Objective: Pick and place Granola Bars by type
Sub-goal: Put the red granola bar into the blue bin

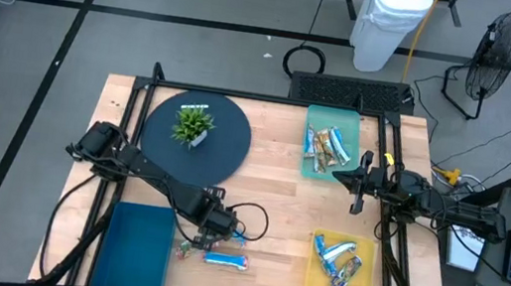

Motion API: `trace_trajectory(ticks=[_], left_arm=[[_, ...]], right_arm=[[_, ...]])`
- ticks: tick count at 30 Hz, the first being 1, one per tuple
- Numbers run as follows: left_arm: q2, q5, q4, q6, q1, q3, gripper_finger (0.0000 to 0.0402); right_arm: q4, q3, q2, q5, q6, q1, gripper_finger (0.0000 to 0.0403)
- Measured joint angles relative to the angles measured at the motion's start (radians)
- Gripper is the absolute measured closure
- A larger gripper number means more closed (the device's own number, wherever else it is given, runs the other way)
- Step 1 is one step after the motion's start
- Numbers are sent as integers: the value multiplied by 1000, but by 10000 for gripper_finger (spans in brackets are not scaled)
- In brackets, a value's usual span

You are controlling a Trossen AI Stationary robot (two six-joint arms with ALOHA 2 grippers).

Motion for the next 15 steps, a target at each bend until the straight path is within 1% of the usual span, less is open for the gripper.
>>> trace_trajectory(ticks=[4, 5, 11, 13, 15], left_arm=[[0, -40, -1, 1, -1, 0, 371], [0, -56, -1, 0, -1, 0, 384], [-13, -217, 0, 7, -32, 0, 392], [-38, -259, -7, -2, -57, -1, 394], [-77, -323, -9, -23, -91, -1, 393]], right_arm=[[0, 0, 0, 0, 0, 0, 399], [0, 0, 0, 0, 0, 0, 399], [0, 0, 0, 0, 0, 0, 399], [0, 0, 0, 0, 0, 0, 399], [0, 0, 0, 0, 0, 0, 399]])
